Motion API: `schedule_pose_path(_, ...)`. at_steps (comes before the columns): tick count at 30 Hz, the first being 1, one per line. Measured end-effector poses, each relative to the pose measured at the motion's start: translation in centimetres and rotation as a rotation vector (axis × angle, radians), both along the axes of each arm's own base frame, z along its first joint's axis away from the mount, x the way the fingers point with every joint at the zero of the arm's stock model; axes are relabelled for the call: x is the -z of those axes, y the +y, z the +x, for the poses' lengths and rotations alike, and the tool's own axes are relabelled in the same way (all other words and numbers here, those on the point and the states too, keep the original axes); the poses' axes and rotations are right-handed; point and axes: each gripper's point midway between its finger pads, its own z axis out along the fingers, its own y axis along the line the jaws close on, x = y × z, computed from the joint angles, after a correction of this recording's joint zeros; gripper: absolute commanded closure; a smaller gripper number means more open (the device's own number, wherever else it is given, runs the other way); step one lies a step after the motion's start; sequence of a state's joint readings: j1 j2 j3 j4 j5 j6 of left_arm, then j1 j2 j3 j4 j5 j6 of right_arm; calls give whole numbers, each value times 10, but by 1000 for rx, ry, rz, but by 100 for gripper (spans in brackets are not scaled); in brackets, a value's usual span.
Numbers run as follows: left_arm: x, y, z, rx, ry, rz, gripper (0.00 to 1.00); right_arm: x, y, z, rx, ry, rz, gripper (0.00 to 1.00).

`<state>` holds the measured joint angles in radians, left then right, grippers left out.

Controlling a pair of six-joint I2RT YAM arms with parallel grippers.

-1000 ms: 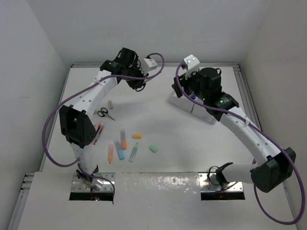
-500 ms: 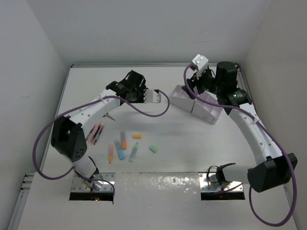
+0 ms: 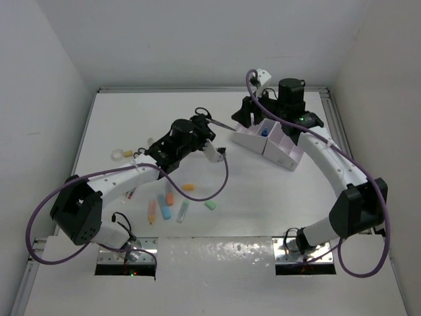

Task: Sort the stationery into containers
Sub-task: Place the scissors in the storage box.

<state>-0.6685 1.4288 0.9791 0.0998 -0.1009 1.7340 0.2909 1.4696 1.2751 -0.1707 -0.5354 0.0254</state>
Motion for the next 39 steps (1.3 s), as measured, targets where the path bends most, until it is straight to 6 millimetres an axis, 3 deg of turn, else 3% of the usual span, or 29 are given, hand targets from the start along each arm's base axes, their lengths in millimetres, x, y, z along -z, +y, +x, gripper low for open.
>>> schedule_pose_path(6, 8, -4, -10, 67, -92, 68, 100, 1, 35, 12, -61, 20, 50, 44)
schedule_pose_path(18, 3, -12, -19, 134, -173, 125, 100, -2, 73, 11, -189, 32, 92, 38)
schedule_pose_path(29, 1, -14, -21, 147, -186, 134, 100, 7, 99, 15, -276, 105, 138, 49)
schedule_pose_path(39, 3, -13, -20, 143, -181, 139, 100, 22, 110, 14, -308, 188, 165, 77)
